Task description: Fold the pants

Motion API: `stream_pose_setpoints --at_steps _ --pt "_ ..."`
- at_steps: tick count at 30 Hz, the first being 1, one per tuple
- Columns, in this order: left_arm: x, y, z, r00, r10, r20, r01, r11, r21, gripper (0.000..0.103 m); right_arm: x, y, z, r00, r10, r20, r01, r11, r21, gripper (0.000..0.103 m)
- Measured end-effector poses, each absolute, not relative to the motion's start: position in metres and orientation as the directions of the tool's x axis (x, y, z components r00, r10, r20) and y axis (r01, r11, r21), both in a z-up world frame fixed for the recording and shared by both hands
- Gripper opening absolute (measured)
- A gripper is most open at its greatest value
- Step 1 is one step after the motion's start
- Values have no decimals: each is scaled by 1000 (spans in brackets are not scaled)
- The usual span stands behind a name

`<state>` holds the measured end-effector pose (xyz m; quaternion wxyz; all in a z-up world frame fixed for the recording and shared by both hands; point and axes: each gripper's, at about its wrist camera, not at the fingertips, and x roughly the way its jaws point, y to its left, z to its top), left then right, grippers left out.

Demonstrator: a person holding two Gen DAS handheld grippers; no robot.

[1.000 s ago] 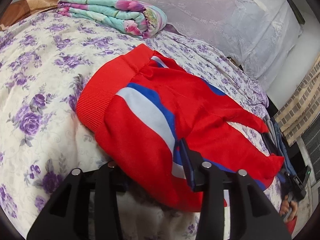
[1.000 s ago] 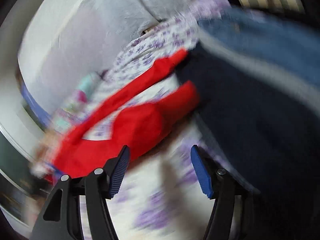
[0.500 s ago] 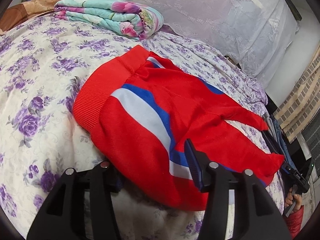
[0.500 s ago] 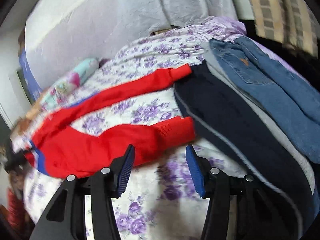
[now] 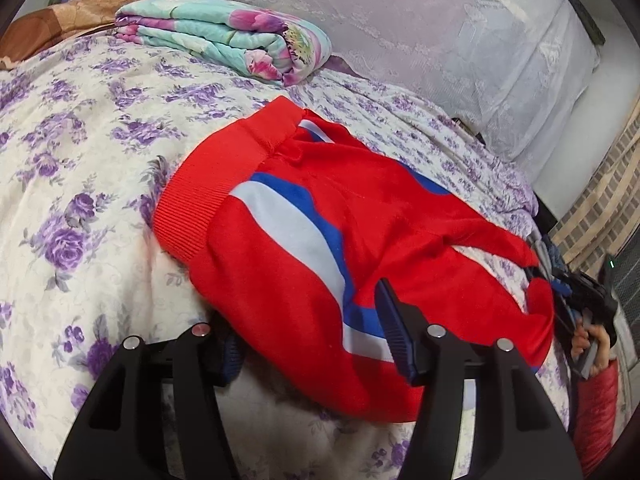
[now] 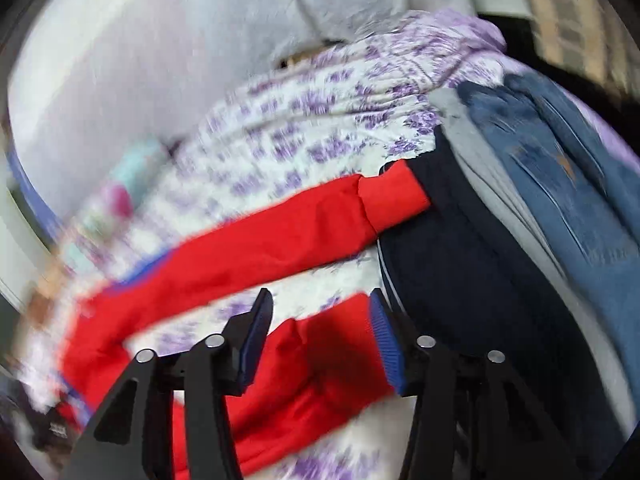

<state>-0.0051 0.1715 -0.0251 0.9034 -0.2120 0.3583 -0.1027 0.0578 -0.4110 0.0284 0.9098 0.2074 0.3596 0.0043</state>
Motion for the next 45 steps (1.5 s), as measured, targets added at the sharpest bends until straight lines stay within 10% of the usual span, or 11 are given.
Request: stream_pose_setpoints --at_steps 14,20,24,27,32,37,43,45 --pt "-5 169 -24 725 -345 -596 49 889 -456 64 24 -415 -41 653 385 -652 204 740 641 41" --pt "-4 167 -23 723 -334 -605 47 897 -439 64 23 -406 -35 701 363 -614 199 727 658 11" --pt "-2 183 -18 712 -335 -618 -2 878 -478 28 -14 -403 22 745 324 -583 116 798 592 11" --pt "-8 198 -18 692 -411 -593 4 824 -566 23 -50 -413 46 747 310 -588 101 821 561 11" --pt "-22 194 -28 656 -404 -638 -1 844 -536 25 -83 -425 -15 625 267 -733 216 844 492 11" --pt "-12 193 -19 663 -450 -599 11 805 -593 69 -89 -422 -29 655 271 -706 215 828 518 12" --pt "17 191 -20 692 -395 -604 -40 815 -579 70 -84 -424 -33 657 290 -696 208 818 537 13" --pt "20 192 -19 691 -384 -613 -53 819 -572 55 -87 -425 -34 662 283 -694 206 821 532 13"
